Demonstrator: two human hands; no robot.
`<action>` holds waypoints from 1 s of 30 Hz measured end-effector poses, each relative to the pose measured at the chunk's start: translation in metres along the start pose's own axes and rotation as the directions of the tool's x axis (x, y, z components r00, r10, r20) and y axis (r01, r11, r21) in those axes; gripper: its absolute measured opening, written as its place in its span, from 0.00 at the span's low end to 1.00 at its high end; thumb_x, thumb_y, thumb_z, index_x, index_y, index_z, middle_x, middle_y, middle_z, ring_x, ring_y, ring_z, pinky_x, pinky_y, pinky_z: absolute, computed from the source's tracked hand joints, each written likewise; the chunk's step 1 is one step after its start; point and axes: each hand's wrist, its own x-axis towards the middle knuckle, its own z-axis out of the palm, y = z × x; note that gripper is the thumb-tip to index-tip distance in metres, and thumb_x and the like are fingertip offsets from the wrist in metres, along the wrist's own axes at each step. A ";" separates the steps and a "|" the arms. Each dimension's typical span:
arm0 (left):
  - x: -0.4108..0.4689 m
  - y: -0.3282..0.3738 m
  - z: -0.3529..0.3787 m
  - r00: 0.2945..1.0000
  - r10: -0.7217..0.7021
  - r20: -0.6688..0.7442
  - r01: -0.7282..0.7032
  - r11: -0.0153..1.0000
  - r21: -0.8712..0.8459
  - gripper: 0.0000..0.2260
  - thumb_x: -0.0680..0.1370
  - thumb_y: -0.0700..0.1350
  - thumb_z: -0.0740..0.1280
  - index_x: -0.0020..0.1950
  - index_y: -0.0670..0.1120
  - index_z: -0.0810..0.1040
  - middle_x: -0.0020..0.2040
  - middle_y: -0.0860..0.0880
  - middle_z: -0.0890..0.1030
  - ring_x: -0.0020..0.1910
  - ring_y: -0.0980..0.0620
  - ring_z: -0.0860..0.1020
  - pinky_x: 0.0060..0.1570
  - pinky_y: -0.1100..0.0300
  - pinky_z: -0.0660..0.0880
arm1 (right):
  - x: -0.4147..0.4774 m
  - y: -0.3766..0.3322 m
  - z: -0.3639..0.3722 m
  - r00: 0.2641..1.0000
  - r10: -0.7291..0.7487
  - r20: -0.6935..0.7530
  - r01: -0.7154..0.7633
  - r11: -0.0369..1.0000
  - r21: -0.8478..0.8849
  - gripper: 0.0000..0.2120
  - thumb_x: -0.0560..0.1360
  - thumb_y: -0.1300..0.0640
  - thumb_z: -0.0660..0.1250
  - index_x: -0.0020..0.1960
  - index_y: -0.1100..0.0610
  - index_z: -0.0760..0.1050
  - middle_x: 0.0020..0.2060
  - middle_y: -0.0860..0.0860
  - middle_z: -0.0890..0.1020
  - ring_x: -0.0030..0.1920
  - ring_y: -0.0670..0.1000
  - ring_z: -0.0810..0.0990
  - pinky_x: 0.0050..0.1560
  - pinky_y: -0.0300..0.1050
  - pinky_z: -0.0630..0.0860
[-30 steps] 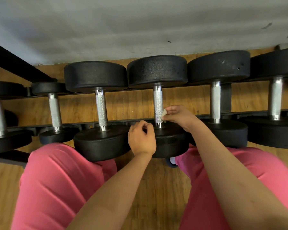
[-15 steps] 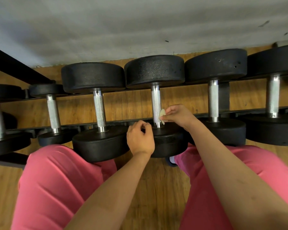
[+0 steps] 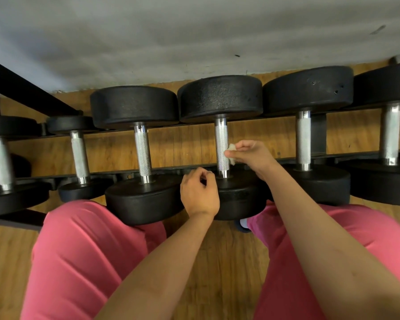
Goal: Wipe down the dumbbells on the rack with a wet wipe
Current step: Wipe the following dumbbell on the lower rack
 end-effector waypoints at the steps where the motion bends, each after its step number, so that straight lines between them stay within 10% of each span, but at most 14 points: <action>1: 0.000 0.000 0.000 1.000 -0.004 0.000 0.004 1.000 0.000 0.10 0.79 0.45 0.62 0.40 0.45 0.79 0.37 0.57 0.75 0.47 0.54 0.73 0.46 0.58 0.67 | 0.001 0.000 -0.002 1.000 -0.002 -0.020 0.003 1.000 0.029 0.10 0.67 0.61 0.78 0.43 0.59 0.78 0.45 0.54 0.84 0.48 0.51 0.83 0.51 0.41 0.78; 11: 0.001 -0.004 0.002 1.000 -0.011 -0.002 0.011 1.000 -0.002 0.10 0.78 0.46 0.61 0.40 0.45 0.78 0.40 0.51 0.79 0.47 0.55 0.73 0.44 0.60 0.65 | -0.010 -0.010 -0.004 0.990 0.084 0.113 -0.109 0.965 0.238 0.13 0.82 0.54 0.60 0.62 0.59 0.75 0.57 0.54 0.81 0.56 0.48 0.80 0.54 0.39 0.78; 18: 0.001 -0.004 0.003 1.000 -0.007 -0.018 0.007 1.000 -0.002 0.10 0.79 0.44 0.62 0.40 0.44 0.78 0.40 0.50 0.79 0.46 0.56 0.71 0.45 0.60 0.64 | -0.012 -0.004 0.004 1.000 0.011 -0.021 -0.007 0.986 0.169 0.08 0.74 0.64 0.71 0.53 0.58 0.77 0.52 0.54 0.82 0.49 0.45 0.81 0.46 0.33 0.79; 30: 0.000 -0.003 0.002 1.000 -0.021 -0.012 0.021 1.000 -0.006 0.09 0.79 0.45 0.62 0.40 0.46 0.78 0.40 0.53 0.77 0.47 0.56 0.72 0.46 0.59 0.65 | -0.005 0.002 0.009 0.999 -0.007 -0.046 0.010 0.998 0.060 0.09 0.72 0.61 0.75 0.50 0.57 0.79 0.50 0.55 0.84 0.53 0.54 0.82 0.59 0.49 0.78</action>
